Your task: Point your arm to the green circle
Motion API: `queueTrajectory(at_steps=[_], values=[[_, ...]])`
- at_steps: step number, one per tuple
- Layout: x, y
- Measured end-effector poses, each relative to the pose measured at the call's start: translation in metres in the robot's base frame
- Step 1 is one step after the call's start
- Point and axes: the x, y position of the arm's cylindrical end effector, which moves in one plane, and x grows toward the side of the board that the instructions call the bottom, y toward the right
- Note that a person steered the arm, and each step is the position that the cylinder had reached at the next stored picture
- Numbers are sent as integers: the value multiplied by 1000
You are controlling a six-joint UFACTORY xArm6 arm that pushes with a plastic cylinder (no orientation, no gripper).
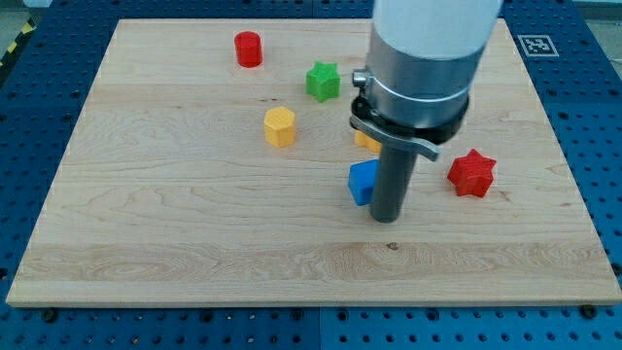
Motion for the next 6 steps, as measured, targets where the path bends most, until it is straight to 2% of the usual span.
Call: queueTrajectory(at_steps=[1,2,3,6], values=[[20,65],[23,166],[11,226],[-141,238]])
